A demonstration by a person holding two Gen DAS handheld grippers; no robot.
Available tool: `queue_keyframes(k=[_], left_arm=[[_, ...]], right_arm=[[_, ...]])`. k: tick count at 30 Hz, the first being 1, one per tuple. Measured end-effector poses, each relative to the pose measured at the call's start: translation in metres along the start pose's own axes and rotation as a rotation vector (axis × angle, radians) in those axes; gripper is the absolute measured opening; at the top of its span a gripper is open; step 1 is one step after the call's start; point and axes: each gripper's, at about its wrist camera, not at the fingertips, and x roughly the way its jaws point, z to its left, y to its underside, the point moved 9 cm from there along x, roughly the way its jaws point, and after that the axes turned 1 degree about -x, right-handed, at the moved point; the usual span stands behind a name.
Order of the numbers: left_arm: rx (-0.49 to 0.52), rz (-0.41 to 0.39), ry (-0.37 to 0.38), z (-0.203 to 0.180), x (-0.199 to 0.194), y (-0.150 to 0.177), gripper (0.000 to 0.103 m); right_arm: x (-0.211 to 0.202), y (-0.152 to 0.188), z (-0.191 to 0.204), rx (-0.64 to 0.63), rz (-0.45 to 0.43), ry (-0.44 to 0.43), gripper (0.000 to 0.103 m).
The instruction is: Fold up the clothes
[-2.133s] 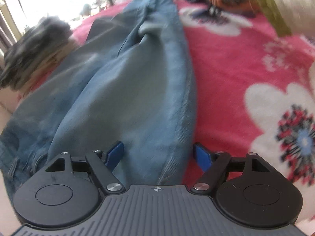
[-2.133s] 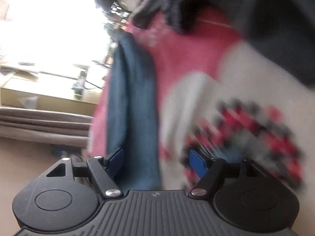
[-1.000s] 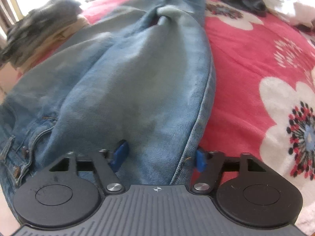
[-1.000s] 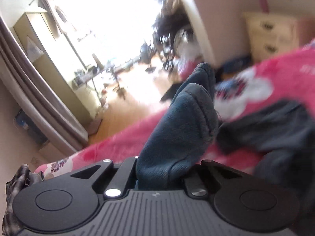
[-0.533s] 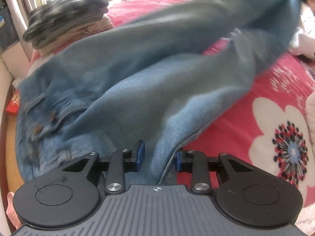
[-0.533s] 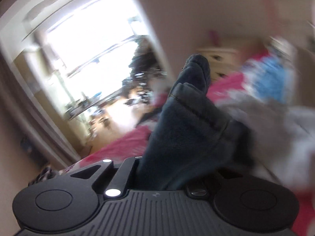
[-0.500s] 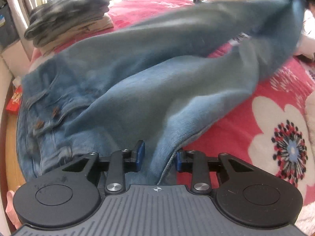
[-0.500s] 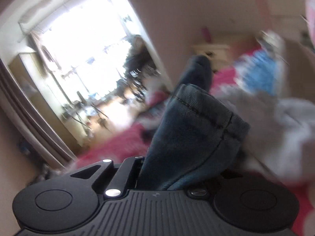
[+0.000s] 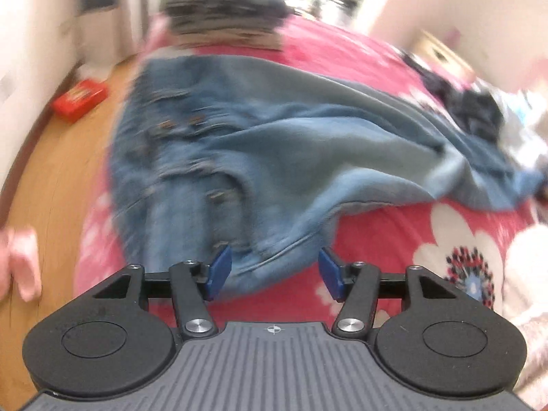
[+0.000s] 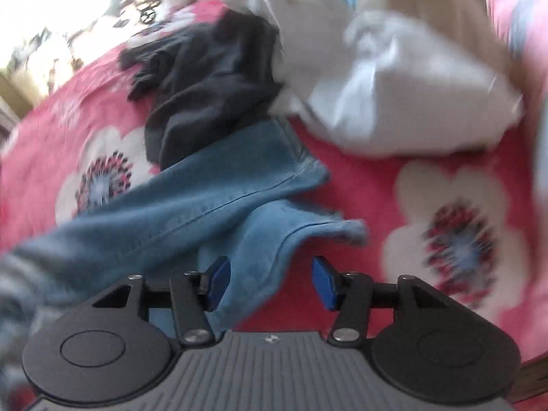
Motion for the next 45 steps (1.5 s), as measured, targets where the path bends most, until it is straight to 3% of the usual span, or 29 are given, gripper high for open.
queue_keyframes(k=[3, 6, 9, 12, 14, 17, 22, 28, 33, 35, 37, 38, 42, 45], left_arm=[[-0.123, -0.061, -0.052, 0.024, -0.005, -0.001, 0.057], [-0.154, -0.088, -0.063, 0.034, 0.001, -0.01, 0.057], [-0.136, -0.091, -0.067, 0.039, 0.015, -0.02, 0.057], [-0.143, -0.083, -0.078, 0.049, 0.029, -0.026, 0.057], [-0.163, -0.07, -0.068, 0.055, 0.034, -0.024, 0.057], [-0.17, -0.055, -0.023, 0.055, 0.036, -0.018, 0.055], [-0.155, -0.051, 0.057, 0.049, 0.032, -0.01, 0.055], [-0.21, -0.054, 0.154, 0.05, 0.031, -0.005, 0.044], [-0.235, -0.019, 0.137, 0.054, 0.047, 0.004, 0.034], [-0.238, -0.035, 0.121, 0.053, 0.047, 0.001, 0.021], [-0.261, -0.059, 0.114, 0.055, 0.041, 0.0, 0.009], [-0.275, -0.075, 0.114, 0.056, 0.036, 0.0, 0.005], [-0.308, -0.158, 0.125, 0.059, 0.012, -0.005, 0.003], [-0.337, -0.209, 0.138, 0.06, -0.007, -0.011, 0.002]], right_arm=[[-0.045, -0.005, 0.051, -0.191, -0.141, -0.026, 0.056], [-0.079, 0.0, 0.149, -0.445, -0.284, -0.217, 0.056], [-0.097, 0.026, 0.26, -0.698, -0.381, -0.439, 0.055], [-0.095, 0.071, 0.373, -0.869, -0.324, -0.702, 0.052], [-0.085, 0.1, 0.435, -0.958, -0.272, -0.812, 0.049], [-0.067, 0.141, 0.523, -1.114, -0.235, -0.893, 0.046], [-0.031, 0.179, 0.634, -1.309, -0.248, -0.931, 0.042], [0.012, 0.201, 0.698, -1.491, -0.239, -0.889, 0.038], [0.034, 0.215, 0.712, -1.596, -0.203, -0.844, 0.038], [0.037, 0.219, 0.712, -1.604, -0.181, -0.834, 0.034], [0.033, 0.222, 0.709, -1.613, -0.186, -0.82, 0.012], [0.031, 0.224, 0.708, -1.622, -0.208, -0.804, 0.011], [0.013, 0.222, 0.705, -1.583, -0.314, -0.792, 0.006], [-0.012, 0.208, 0.704, -1.467, -0.356, -0.847, 0.006]])
